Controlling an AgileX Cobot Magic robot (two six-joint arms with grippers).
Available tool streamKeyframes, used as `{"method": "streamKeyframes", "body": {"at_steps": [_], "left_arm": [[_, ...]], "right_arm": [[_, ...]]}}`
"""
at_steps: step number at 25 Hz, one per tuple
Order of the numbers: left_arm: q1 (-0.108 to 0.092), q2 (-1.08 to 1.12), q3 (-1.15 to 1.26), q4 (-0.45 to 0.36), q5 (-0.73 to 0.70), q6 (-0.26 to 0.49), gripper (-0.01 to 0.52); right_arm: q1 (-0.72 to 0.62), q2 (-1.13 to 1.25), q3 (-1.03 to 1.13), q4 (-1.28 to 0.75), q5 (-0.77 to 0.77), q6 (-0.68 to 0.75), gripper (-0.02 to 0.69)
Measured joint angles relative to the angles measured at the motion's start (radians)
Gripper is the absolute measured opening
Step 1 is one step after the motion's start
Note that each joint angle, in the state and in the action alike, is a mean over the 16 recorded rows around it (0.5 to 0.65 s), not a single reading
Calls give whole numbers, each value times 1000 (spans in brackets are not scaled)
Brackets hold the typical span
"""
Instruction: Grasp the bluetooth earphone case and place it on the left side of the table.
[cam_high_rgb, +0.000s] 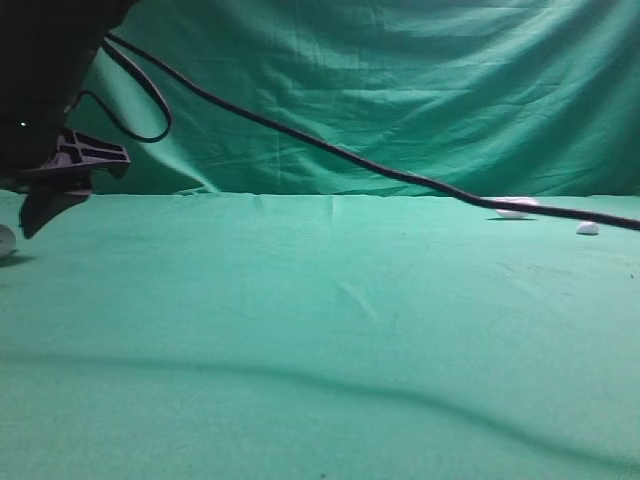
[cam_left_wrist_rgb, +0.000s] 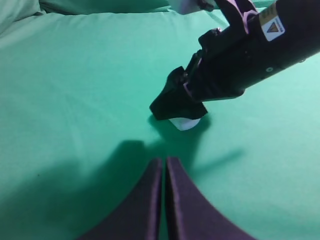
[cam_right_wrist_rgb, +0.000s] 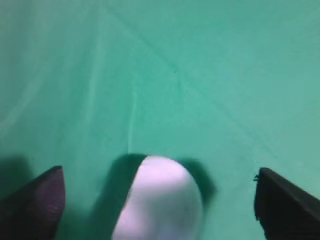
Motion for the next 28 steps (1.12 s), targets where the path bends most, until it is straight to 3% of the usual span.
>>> {"method": "streamKeyframes", "body": {"at_steps": [9,13,20,28], "left_arm": [[0,0,0,0,0,0,0],[0,0,0,0,0,0,0],[0,0,0,0,0,0,0],[0,0,0,0,0,0,0]], "right_arm": [[-121,-261,-18,-13,388,29,134],[-181,-398,33,-22,474,20,26],[-244,-692,275,-46,482,-14,0],[-259,-1095,736,-69,341,-27,0]]}}
